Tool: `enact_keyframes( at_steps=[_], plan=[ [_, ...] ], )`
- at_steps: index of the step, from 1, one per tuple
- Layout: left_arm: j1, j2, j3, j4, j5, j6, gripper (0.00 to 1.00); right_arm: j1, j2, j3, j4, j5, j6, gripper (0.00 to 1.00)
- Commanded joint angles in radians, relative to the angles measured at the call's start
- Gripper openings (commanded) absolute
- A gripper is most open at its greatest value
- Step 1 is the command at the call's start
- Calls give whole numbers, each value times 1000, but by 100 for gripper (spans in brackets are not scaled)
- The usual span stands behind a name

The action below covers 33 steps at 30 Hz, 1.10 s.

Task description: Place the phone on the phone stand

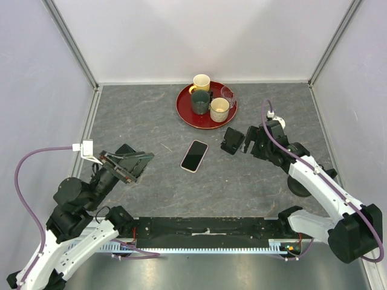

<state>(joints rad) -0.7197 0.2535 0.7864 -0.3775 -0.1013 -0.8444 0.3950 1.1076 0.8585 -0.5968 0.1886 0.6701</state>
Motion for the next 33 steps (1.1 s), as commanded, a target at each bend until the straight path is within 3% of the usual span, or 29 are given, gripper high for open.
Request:
enact_keyframes(
  at_steps=[1, 6, 10, 14, 18, 28, 33],
  plan=[
    [2, -3, -12, 34, 25, -44, 99, 36, 15, -4, 161, -159, -73, 98],
    [2, -16, -24, 34, 32, -53, 99, 53, -6, -58, 277, -167, -170, 98],
    [2, -17, -38, 31, 32, -61, 99, 51, 59, -10, 295, -98, -132, 98],
    [3, -5, -39, 40, 43, -85, 99, 97, 164, 72, 218, 117, 121, 98],
    [3, 6, -42, 54, 63, -96, 99, 185, 283, 157, 169, 295, 254, 98],
    [3, -2, -58, 54, 74, -110, 99, 260, 489, 326, -21, 566, 492, 98],
    [2, -3, -55, 51, 69, -102, 98, 262, 592, 379, -23, 566, 471, 98]
  ],
)
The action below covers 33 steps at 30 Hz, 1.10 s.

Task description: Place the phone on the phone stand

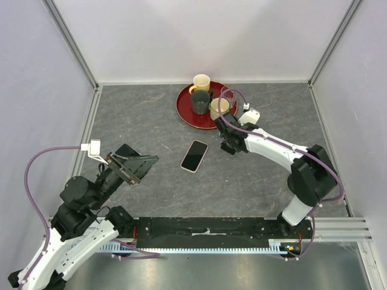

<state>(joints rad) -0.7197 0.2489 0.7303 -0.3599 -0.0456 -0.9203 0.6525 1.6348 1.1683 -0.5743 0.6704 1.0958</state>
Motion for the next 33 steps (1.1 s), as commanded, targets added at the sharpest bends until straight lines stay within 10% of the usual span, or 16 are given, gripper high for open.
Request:
enact_keyframes(
  at_steps=[1, 12, 20, 30, 33],
  plan=[
    [2, 1, 1, 32, 13, -32, 99, 4, 72, 82, -41, 86, 35, 98],
    [2, -39, -3, 10, 4, -46, 98, 2, 88, 54, 40, 86, -42, 81],
    [2, -19, -2, 12, 18, -29, 98, 12, -27, -38, 109, 67, -186, 0],
    [2, -30, -34, -22, 7, -23, 98, 61, -274, -247, 267, -26, -462, 0],
    [2, -39, -42, -24, 12, -26, 98, 55, -331, -311, 352, -29, -488, 56]
  ],
)
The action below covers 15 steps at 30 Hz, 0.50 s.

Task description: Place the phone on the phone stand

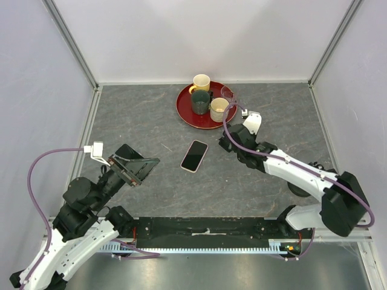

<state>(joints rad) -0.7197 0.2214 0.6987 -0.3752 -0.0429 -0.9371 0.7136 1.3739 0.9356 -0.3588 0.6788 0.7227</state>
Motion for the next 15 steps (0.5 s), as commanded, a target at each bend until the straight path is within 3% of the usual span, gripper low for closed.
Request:
enact_keyframes(
  at_steps=[1, 6, 15],
  plan=[
    [2, -14, -13, -8, 9, -11, 98, -20, -70, -77, 147, -50, -105, 97],
    [3, -7, -11, -7, 18, -20, 98, -26, 31, 52, 138, -75, 33, 98],
    [3, 32, 30, -5, 32, -17, 98, -25, 326, 420, -281, 154, 486, 98]
  ],
)
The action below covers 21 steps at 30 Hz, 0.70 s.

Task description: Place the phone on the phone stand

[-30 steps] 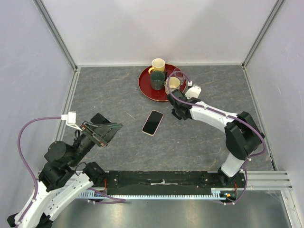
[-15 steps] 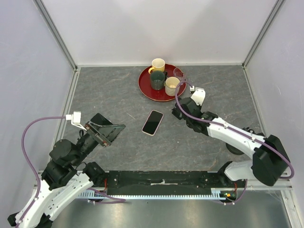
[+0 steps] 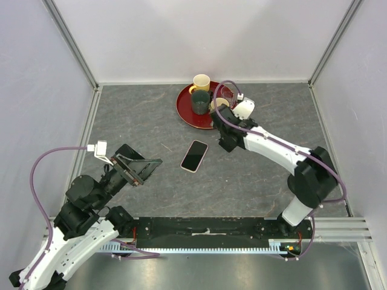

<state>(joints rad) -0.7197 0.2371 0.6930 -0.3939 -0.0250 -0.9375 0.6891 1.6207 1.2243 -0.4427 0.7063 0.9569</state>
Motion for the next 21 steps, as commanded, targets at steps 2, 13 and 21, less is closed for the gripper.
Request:
enact_keyframes(
  at_steps=[2, 13, 21],
  plan=[
    [3, 11, 36, 15, 19, -23, 98, 0, 117, 153, -254, 157, 354, 98],
    [2, -35, 33, 4, 45, -46, 97, 0, 240, 216, -353, 234, 465, 98],
    [2, -61, 19, -3, 43, -58, 97, 0, 272, 231, -327, 255, 445, 90]
  ],
)
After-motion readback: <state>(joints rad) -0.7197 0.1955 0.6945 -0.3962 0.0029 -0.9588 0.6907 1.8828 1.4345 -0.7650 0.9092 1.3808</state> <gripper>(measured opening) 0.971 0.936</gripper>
